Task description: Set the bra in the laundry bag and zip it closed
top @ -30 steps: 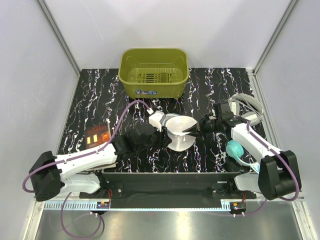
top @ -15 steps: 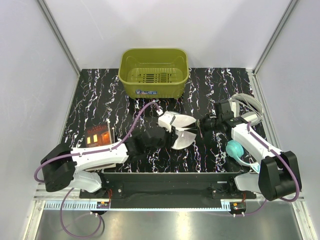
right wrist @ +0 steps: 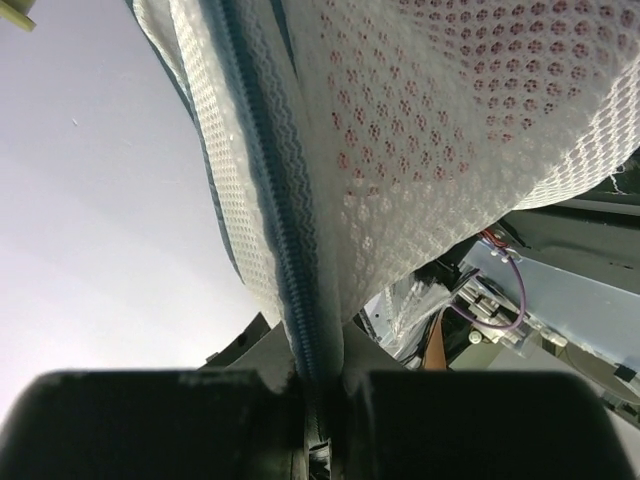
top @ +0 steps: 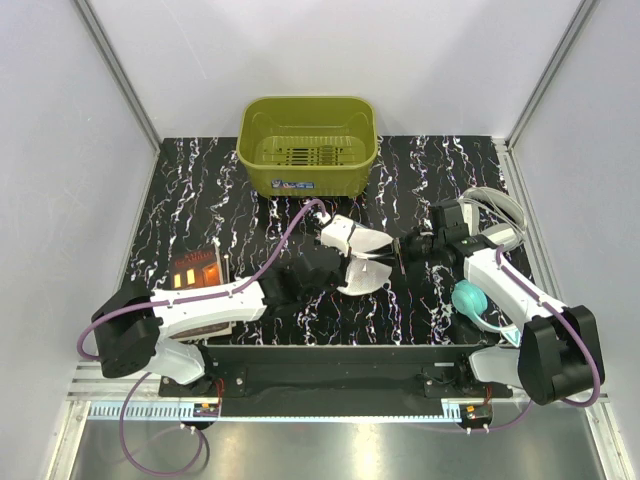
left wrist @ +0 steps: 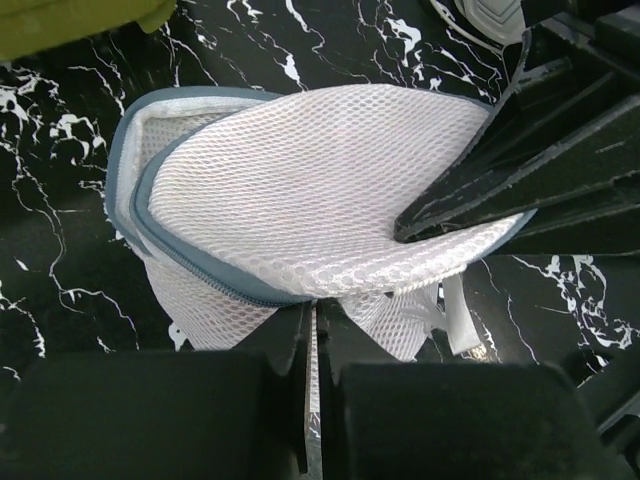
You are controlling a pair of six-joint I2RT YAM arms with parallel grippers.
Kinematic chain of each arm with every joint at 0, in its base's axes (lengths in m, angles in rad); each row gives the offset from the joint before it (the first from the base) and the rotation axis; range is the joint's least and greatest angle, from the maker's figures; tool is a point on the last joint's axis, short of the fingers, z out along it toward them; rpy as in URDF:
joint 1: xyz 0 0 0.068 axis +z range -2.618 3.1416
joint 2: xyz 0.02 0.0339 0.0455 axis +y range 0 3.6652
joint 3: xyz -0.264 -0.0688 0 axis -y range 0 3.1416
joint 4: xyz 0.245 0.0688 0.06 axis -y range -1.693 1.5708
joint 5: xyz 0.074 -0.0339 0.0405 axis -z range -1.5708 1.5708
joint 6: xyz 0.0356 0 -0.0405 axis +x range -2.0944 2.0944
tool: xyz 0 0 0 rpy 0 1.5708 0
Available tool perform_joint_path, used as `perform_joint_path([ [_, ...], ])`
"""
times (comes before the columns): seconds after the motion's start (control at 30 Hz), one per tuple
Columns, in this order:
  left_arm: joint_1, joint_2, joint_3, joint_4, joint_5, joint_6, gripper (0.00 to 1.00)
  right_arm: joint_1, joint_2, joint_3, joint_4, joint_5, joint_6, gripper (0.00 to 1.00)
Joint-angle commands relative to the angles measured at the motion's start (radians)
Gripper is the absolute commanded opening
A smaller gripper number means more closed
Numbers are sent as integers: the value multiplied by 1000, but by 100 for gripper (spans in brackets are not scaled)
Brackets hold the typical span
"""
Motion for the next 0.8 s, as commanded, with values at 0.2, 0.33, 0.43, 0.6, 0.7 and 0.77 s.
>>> perform_joint_path([
  [0.2, 102, -140, -73, -143, -66, 16, 0, -3, -30, 9, -77, 7, -193, 0],
  [0.33, 116, -218, -132, -116, 1, 38, 0, -2, -13, 32, -88, 13, -228, 0],
  [0.43, 116, -249, -137, -93, 134, 51, 0, -3, 86, 149, -138, -13, -419, 0],
  [0.6, 116, -238, -142, -24, 348, -40, 0, -2, 293, 424, -366, 14, -740, 24],
  [0.7, 116, -215, -152, 33, 380, -118, 0, -3, 352, 503, -468, 91, -865, 58],
  [0.77, 116, -179, -142, 66, 400, -146, 0, -3, 333, 503, -500, 151, -902, 70],
])
